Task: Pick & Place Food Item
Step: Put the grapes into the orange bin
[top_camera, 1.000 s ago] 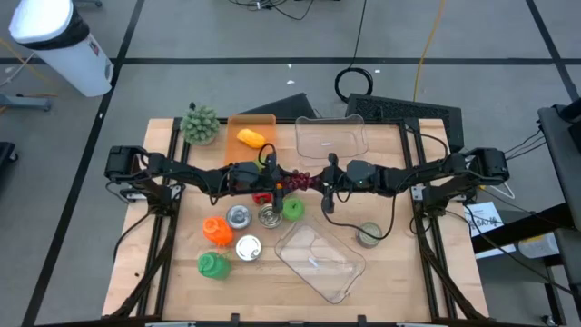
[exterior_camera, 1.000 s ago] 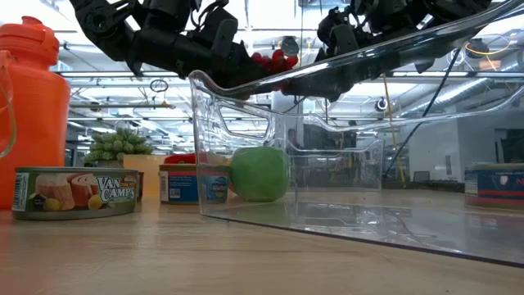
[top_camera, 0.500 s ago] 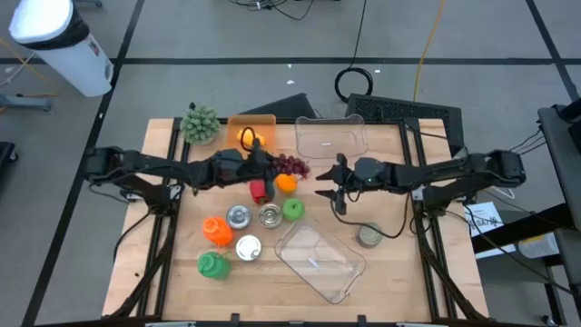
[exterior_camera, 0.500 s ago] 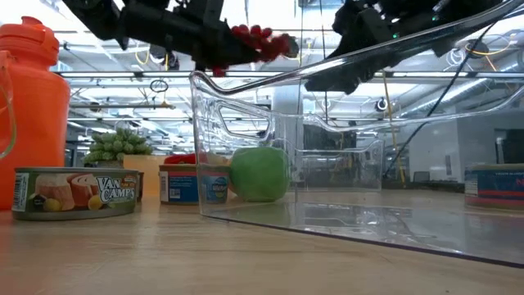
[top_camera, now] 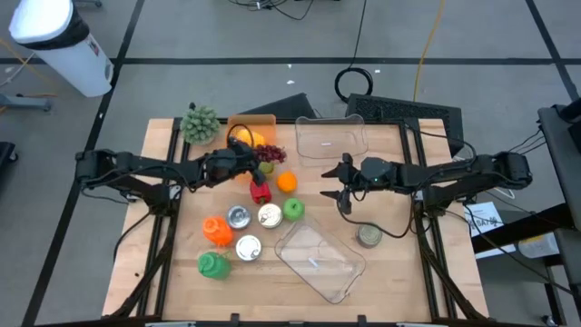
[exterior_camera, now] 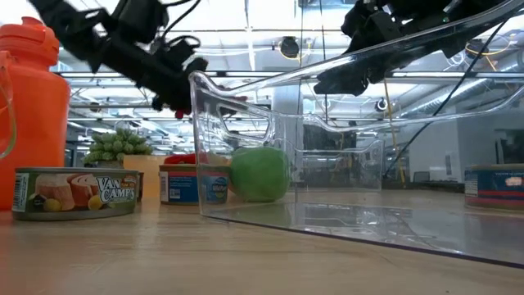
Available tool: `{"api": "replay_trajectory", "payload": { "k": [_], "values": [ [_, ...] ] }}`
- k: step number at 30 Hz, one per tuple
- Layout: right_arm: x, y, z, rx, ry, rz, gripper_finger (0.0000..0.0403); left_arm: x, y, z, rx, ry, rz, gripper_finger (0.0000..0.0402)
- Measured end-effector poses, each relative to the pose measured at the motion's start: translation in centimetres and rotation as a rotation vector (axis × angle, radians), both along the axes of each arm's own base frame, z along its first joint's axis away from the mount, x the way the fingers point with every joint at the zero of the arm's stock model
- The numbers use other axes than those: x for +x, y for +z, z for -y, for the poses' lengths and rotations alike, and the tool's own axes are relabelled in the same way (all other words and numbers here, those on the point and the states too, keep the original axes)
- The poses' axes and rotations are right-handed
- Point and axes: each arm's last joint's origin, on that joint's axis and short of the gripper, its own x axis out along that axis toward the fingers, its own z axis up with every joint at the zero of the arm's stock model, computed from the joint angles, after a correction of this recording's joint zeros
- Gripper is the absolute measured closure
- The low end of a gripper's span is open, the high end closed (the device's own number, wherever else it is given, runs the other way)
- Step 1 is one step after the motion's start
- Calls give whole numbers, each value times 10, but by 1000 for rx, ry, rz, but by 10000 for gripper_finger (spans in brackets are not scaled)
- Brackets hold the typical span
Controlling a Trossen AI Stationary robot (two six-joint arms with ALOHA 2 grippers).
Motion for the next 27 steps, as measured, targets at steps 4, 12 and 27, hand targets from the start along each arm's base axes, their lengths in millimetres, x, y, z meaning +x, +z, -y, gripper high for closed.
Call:
{"api": "replay_trajectory", "payload": {
  "k": [4,12,27],
  "values": [
    [0,0,0,-8,3,0,155,-19,-25,-5,-47,62,48,345],
    [0,1,0,-10,4,8,156,-47,-54,-9,-137,196,98,346],
    [1,1,0,3,-1,16,156,-48,-54,-11,-161,258,129,170]
  ]
}}
